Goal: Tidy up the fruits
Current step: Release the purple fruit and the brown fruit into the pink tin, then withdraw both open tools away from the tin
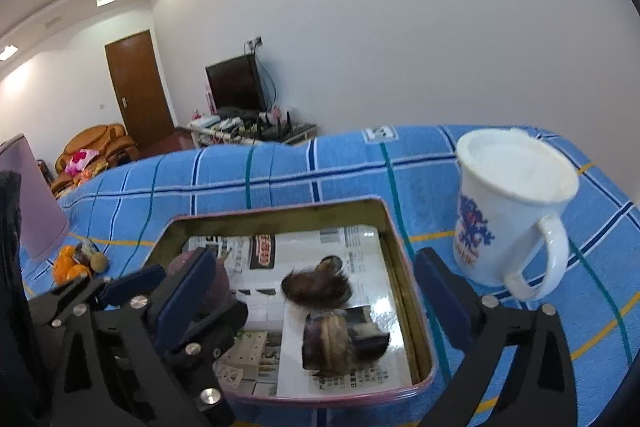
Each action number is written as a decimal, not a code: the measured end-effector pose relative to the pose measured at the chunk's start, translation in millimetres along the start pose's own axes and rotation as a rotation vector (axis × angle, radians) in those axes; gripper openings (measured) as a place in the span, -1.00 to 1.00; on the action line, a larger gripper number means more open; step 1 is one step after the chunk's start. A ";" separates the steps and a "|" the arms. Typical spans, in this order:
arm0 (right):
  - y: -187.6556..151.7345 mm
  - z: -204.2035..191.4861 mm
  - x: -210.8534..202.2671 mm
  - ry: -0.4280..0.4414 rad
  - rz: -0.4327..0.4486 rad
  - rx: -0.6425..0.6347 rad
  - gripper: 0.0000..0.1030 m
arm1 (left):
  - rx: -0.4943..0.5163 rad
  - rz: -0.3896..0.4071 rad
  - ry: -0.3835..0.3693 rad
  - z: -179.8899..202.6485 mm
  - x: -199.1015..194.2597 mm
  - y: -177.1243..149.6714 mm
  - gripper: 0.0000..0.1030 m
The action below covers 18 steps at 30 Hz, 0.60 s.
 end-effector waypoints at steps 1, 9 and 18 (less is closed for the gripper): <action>3.3 1.6 -3.8 0.002 0.025 0.011 1.00 | -0.011 0.008 -0.018 -0.2 -2.0 -0.3 0.55; 29.5 17.1 -35.5 0.019 0.221 0.113 1.00 | 0.005 0.108 0.034 -14.1 -30.9 7.0 0.97; 42.5 26.3 -66.8 -0.008 0.390 0.142 1.00 | -0.004 0.192 0.116 -45.2 -55.9 10.2 0.97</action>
Point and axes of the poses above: each gripper's, at about its wrist camera, not at the fingertips, and x roughly the way its jaws point, z to its right, y to its top, the point moved 10 cm from there along x, roughly the way its jaws point, and after that the axes turned 11 degrees about x, right-handed, at the moved point
